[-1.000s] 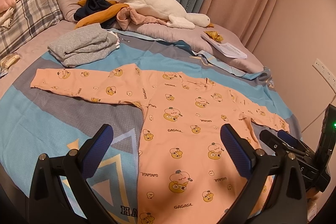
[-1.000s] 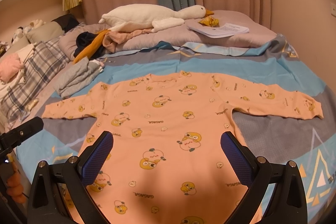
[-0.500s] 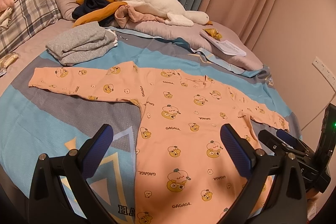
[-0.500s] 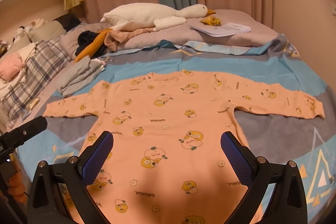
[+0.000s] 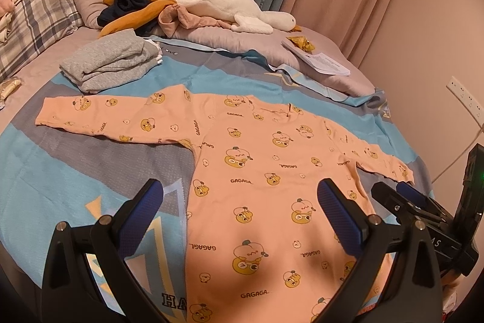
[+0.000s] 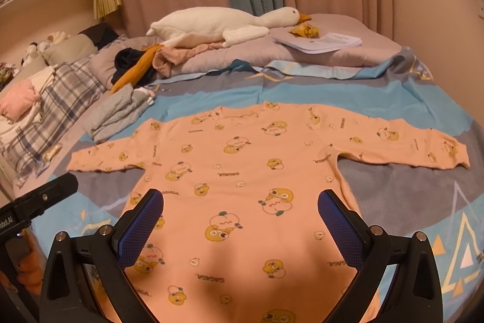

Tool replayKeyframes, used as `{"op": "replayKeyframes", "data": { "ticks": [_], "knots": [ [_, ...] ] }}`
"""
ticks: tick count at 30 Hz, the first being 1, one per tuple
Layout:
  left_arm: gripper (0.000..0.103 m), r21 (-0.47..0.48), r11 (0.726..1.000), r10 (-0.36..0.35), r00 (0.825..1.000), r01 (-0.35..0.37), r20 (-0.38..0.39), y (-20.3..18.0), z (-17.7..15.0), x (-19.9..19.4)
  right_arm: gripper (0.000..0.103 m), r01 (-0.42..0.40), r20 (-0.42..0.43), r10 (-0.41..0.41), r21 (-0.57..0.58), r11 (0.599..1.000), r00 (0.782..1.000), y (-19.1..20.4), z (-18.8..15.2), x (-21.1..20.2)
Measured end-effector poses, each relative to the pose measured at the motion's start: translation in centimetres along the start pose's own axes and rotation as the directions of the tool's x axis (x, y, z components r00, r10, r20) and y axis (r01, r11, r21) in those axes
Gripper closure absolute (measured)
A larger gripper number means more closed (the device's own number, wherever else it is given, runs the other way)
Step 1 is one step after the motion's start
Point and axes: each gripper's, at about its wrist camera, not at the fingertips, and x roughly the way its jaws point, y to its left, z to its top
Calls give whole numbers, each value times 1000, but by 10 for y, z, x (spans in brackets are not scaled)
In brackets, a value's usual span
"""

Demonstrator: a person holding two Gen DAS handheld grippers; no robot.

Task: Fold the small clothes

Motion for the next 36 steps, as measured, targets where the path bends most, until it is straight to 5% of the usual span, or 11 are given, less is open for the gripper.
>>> {"op": "replayKeyframes", "data": {
  "ticks": [18, 36],
  "knots": [
    [1, -5, 1000, 0, 998, 0, -66, -5, -1, 26, 1, -36, 6, 36, 67, 997, 999, -20, 7, 0],
    [5, 57, 998, -5, 979, 17, -204, -36, -14, 76, 18, 81, 22, -92, 306, 949, 995, -140, 27, -19]
  ]
}}
